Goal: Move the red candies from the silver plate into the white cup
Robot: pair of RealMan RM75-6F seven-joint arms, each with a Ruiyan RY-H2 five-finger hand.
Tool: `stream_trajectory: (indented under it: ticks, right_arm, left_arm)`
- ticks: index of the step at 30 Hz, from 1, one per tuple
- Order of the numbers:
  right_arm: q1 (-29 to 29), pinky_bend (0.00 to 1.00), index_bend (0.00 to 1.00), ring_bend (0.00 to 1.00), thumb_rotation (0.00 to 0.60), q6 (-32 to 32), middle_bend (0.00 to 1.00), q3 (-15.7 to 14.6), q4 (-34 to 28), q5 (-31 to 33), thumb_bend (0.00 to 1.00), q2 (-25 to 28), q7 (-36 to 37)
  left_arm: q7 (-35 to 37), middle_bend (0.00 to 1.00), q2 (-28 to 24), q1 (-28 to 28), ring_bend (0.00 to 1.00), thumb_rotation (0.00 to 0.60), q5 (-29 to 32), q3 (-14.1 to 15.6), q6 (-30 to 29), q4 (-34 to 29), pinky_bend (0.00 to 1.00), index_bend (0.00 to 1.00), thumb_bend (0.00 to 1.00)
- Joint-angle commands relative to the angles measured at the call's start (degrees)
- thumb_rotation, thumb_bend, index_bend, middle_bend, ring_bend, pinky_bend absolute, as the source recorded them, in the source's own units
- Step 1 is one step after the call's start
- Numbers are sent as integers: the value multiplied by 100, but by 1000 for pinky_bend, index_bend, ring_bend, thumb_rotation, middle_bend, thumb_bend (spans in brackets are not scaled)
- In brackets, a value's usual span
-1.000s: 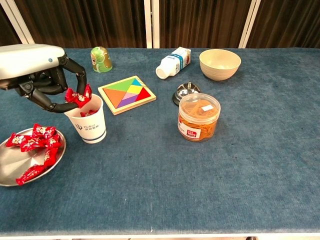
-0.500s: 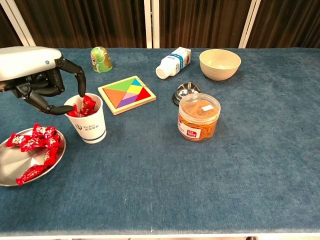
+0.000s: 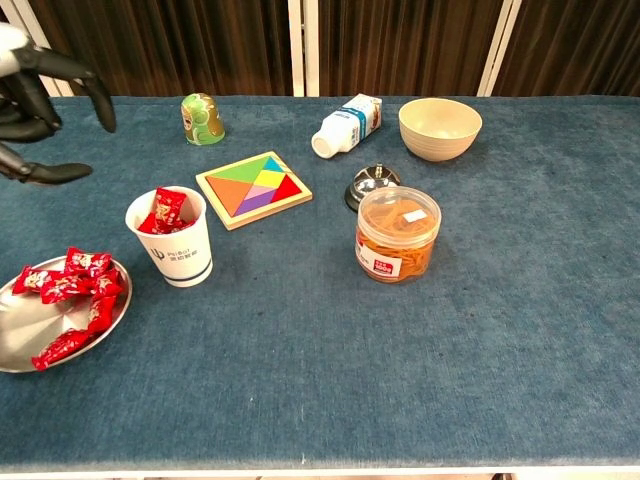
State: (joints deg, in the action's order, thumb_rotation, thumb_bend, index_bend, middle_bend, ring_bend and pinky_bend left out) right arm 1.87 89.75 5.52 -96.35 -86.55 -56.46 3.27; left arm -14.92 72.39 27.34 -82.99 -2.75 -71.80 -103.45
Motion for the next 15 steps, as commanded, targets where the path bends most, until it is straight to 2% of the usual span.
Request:
stream_trajectory:
  ticks: [1, 7, 15]
  right_arm:
    - [-3, 98, 0, 0, 600, 33, 118, 11, -7, -30, 157, 10, 0]
    - [48, 98, 0, 0, 600, 14, 118, 8, -80, -132, 157, 18, -57]
    - [50, 98, 0, 0, 600, 23, 117, -16, -189, -190, 158, 52, -147]
  left_arm:
    - [295, 955, -173, -382, 923, 600, -268, 295, -342, 99, 830, 404, 208]
    - [301, 955, 97, -600, 923, 600, -291, 619, -184, 557, 830, 414, 208]
    - [-26, 955, 731, -579, 923, 600, 19, 584, 248, 1226, 831, 422, 214]
